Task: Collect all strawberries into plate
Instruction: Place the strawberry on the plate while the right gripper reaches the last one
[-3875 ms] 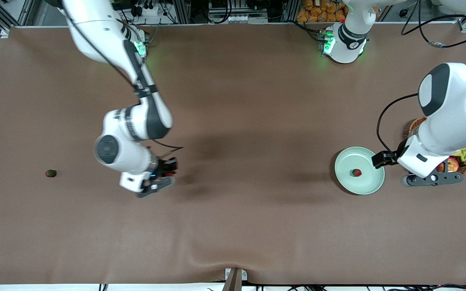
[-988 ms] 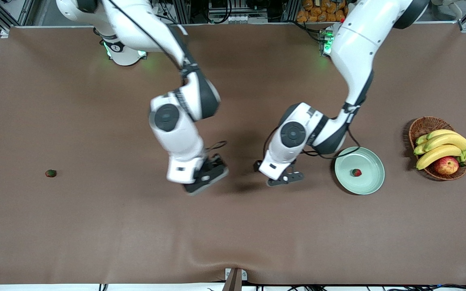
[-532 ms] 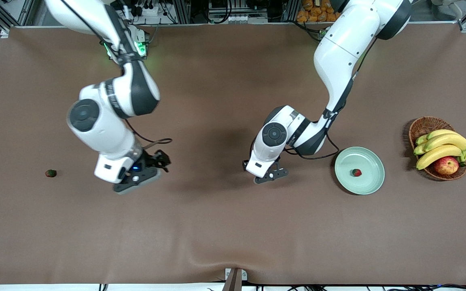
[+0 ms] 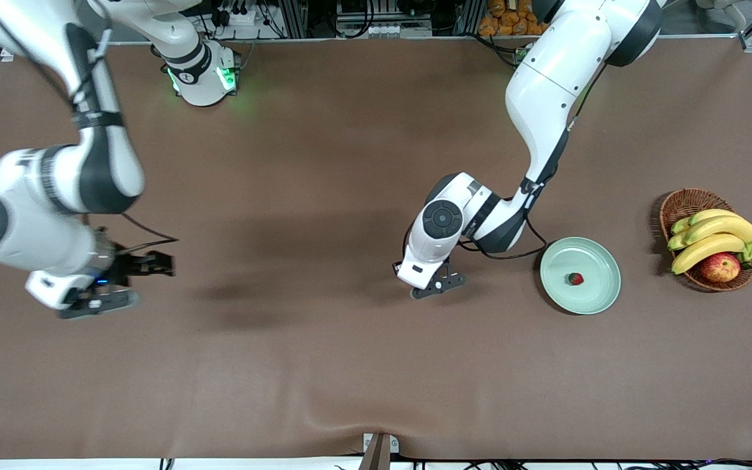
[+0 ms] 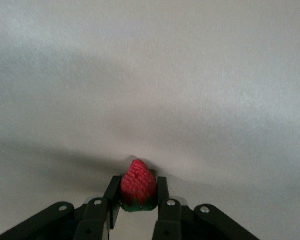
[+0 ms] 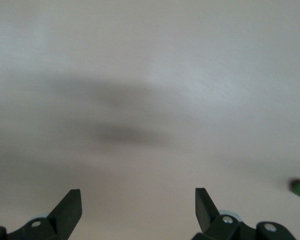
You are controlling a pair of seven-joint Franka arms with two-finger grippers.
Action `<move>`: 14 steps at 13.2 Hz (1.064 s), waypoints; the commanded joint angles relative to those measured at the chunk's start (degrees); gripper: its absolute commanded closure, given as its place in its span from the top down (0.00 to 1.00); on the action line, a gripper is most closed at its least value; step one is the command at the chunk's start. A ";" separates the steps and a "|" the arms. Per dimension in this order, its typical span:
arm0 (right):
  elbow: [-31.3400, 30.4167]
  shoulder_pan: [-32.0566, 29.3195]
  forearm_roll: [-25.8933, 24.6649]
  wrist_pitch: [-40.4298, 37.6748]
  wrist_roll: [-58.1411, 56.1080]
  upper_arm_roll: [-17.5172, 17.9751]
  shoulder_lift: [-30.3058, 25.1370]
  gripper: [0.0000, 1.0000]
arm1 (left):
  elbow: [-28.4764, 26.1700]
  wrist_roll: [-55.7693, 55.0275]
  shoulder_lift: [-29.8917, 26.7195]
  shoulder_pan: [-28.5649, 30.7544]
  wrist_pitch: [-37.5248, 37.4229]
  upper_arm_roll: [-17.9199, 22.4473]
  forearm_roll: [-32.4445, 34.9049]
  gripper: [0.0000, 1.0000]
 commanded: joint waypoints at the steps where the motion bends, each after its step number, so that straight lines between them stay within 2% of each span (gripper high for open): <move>1: -2.05 -7.08 -3.24 0.11 0.86 2.53 -0.27 1.00 | 0.18 0.68 -2.98 1.77 -2.86 1.14 0.38 0.00; 3: -1.35 -11.73 -5.70 3.26 -0.01 2.61 2.70 1.00 | -0.17 6.18 -6.75 5.62 -6.99 1.06 0.38 0.00; 6: -0.82 -17.80 -5.10 12.22 -9.48 2.61 8.33 1.00 | -0.52 20.50 -10.80 12.39 -14.36 0.88 0.30 0.00; 8: -0.65 -20.18 -4.66 14.70 -13.28 2.70 11.15 1.00 | -2.01 31.65 -12.82 17.75 -20.00 0.88 0.30 0.00; 12: -0.73 -22.30 -4.40 18.21 -20.48 2.79 14.58 1.00 | -9.04 41.89 -14.07 24.88 -20.46 0.79 0.38 0.00; 14: -0.73 -23.09 -4.13 19.01 -23.04 2.79 16.42 1.00 | -10.72 42.43 -13.45 25.51 -20.11 0.88 0.30 0.07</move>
